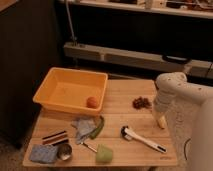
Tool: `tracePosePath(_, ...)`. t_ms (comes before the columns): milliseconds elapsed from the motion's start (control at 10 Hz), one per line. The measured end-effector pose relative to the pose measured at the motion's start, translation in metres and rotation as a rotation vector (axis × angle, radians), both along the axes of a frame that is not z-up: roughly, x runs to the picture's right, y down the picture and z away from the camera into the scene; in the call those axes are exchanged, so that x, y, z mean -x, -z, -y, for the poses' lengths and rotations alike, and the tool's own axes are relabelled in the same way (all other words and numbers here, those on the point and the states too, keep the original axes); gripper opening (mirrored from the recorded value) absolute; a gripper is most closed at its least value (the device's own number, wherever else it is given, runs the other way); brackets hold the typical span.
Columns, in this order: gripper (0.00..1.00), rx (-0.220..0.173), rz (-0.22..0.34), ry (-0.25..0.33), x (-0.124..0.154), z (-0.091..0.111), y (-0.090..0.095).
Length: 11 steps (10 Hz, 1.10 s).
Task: Place banana in tray
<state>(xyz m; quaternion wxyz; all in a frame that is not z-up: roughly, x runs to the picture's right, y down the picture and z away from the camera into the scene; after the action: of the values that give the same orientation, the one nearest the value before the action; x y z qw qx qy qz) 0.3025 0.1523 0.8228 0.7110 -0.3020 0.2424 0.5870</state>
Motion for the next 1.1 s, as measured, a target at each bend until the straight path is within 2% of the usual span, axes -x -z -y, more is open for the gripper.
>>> tracePosePath(500, 0.8, -0.04, -0.012, 0.026, -0.019, 0.005, -0.011)
tracePosePath(800, 0.8, -0.038, -0.033, 0.006, -0.039, -0.001, -0.01)
tracePosePath(1100, 0.8, -0.035, -0.023, -0.005, -0.036, -0.007, -0.015)
